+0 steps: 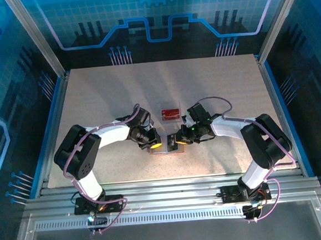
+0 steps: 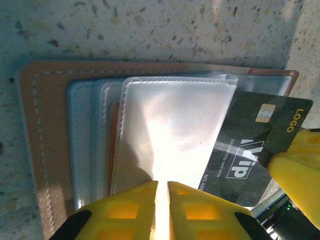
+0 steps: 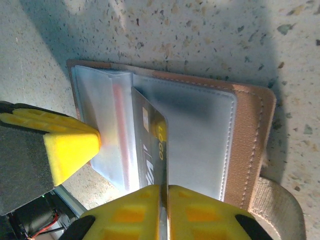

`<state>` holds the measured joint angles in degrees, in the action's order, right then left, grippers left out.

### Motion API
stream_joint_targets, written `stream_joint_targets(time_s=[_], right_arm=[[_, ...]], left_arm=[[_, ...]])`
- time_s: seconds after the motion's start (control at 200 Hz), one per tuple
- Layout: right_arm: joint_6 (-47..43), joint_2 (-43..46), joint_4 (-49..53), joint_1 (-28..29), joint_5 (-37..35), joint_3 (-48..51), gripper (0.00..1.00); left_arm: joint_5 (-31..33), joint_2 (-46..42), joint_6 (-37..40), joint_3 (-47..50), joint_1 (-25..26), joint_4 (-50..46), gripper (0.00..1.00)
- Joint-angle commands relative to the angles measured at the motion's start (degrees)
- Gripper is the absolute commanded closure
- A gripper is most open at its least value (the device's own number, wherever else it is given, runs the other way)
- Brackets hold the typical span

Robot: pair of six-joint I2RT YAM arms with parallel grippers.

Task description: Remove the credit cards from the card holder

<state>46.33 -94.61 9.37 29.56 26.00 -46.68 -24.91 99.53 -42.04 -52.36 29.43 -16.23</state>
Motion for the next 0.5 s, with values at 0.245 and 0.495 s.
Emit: stream_joint_targets(time_s=[0.245, 0.495], right_arm=[[1.74, 1.58, -0.88, 0.9, 1.07, 1.47, 0.87], [3.18, 1.53, -3.05, 1.35, 1.47, 2.29, 0.88]], left_arm=[[0.58, -2.24, -0.59, -0.9, -0.03, -2.48, 0.87], [0.74, -2.67, -0.8, -0.66, 0.01, -2.32, 0.87]])
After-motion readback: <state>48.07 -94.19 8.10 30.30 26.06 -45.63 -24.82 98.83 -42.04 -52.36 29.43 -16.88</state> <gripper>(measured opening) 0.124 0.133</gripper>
